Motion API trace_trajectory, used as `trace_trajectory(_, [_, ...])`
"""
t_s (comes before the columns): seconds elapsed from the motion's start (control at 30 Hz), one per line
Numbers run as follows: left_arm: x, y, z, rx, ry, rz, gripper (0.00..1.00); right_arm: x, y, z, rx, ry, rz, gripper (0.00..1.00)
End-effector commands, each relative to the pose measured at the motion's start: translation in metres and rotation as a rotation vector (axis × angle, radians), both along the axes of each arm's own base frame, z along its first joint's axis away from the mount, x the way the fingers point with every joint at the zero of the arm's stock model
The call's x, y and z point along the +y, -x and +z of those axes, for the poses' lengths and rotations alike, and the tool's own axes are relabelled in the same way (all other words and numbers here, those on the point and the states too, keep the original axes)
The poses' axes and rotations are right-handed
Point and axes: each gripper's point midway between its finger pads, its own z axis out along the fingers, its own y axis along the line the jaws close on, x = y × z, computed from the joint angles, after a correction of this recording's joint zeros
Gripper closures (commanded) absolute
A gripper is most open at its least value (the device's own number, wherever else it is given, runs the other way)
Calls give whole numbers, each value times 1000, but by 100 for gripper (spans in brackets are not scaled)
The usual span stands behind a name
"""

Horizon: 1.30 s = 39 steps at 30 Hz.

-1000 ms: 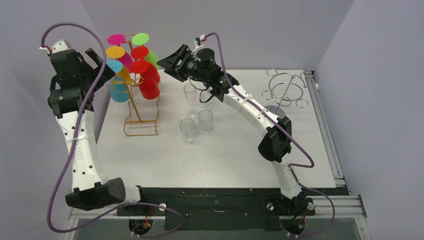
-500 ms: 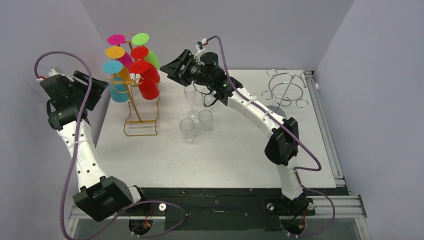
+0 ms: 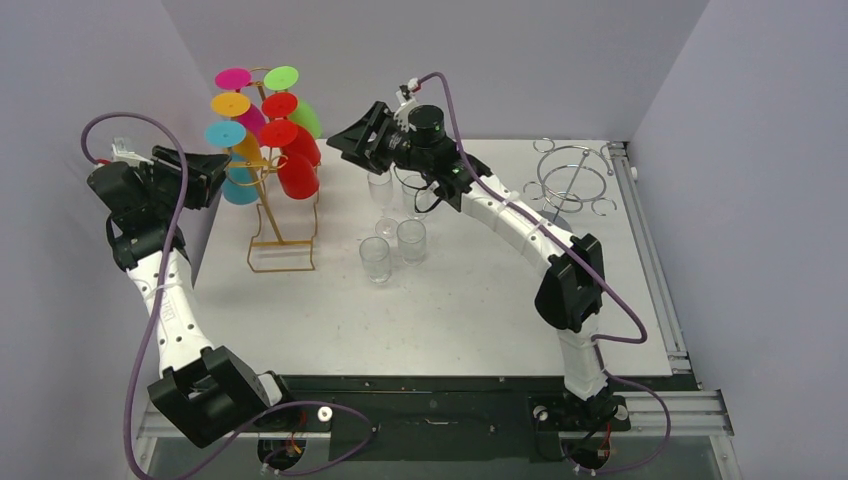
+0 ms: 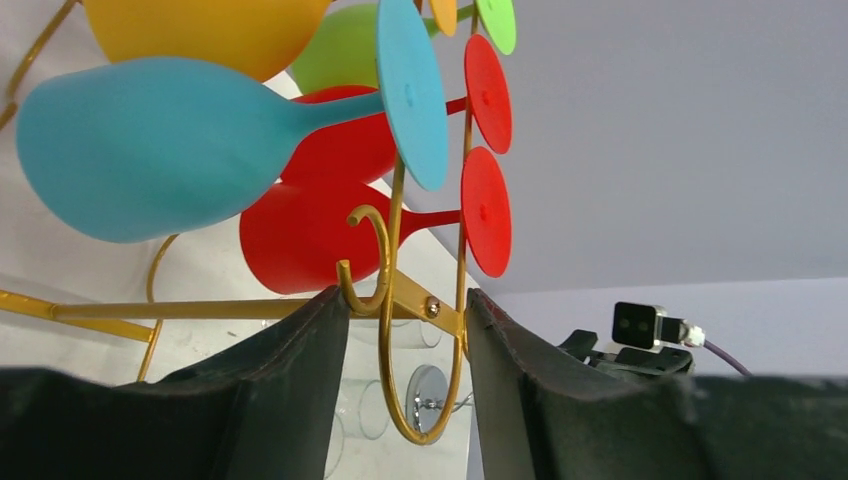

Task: Take the wine glass off the wine glass rack
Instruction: Move the wine rack to the center of the board.

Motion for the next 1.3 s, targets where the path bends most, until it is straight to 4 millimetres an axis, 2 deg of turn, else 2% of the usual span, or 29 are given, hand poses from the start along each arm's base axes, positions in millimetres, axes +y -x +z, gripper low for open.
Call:
trace_trajectory(0.0, [-8, 2, 32, -130, -5, -48, 60, -14, 13, 46, -101, -67, 15, 49])
trace_trajectory(0.13, [-10, 2, 26, -121, 27, -49, 67, -18, 12, 41, -89, -59, 8, 49])
trace_trajectory(0.17, [-10, 3, 26, -120, 31, -47, 68, -20, 12, 48, -107, -75, 5, 49])
trace_trajectory(0.33, [-11, 2, 15, -92, 46, -31, 75, -25, 10, 45, -105, -76, -5, 49])
trace_trajectory(0.7, [-25, 2, 16, -106, 133, 2, 100, -34, 11, 46, -112, -66, -23, 49])
trace_trajectory(1.03, [-32, 7, 28, -130, 249, 63, 100, -40, 12, 46, -116, -50, -38, 50])
trace_trajectory(1.27, [-49, 11, 29, -141, 338, 94, 100, -45, 14, 48, -120, -35, -52, 50])
